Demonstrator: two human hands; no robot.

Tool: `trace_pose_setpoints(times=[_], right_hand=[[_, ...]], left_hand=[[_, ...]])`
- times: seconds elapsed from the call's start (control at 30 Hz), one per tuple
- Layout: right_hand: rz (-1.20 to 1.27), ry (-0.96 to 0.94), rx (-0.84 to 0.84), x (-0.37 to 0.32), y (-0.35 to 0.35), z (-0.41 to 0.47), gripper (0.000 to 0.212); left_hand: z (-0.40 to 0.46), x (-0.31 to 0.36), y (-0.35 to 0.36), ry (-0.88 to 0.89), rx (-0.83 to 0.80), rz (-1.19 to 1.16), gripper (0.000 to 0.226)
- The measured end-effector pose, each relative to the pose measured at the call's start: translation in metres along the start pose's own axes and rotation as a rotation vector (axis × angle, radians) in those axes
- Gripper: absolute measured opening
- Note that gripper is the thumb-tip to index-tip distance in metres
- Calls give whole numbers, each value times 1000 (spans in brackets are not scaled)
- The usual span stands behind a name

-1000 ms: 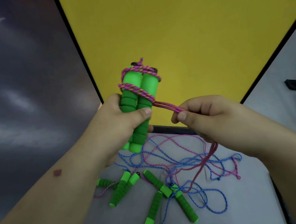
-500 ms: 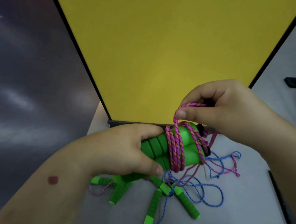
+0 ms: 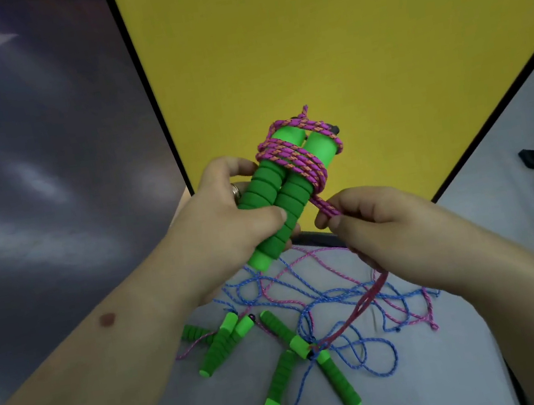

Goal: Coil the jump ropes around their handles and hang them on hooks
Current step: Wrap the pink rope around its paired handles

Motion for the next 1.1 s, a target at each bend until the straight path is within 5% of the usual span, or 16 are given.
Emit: trace_pose_setpoints(times=[0.27,0.53,0.77,0.87,1.0,1.1], right_hand=[[-75,-174,59,-27,-9,-1,19],[-5,-250,323,-32,-30,-2,7],[234,-243,368,-23,-34,-1,21],[402,-170,358,-3,-41,2,24],[615,-131,288,-1,-26,1,22],[836,56,421,15,-12,1,23]], left_hand=[[-12,16,2,320,333,654,52],[-11,7,21,205,29,912,61],[-18,8,15,44,-235,684,39],[-26,6,24,-6,-456,356,36],[-14,5,13,-57,-374,31,37],[-7,7,5,-49,-251,-24,37]])
Point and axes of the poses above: each hand's wrist, its own z-axis towards the middle knuckle, its own y-axis out of the palm, x = y × z, the point moved 8 cm from there along z, towards the middle knuckle, and after that the axes turned 12 degrees about -y, right-handed, at the moved point
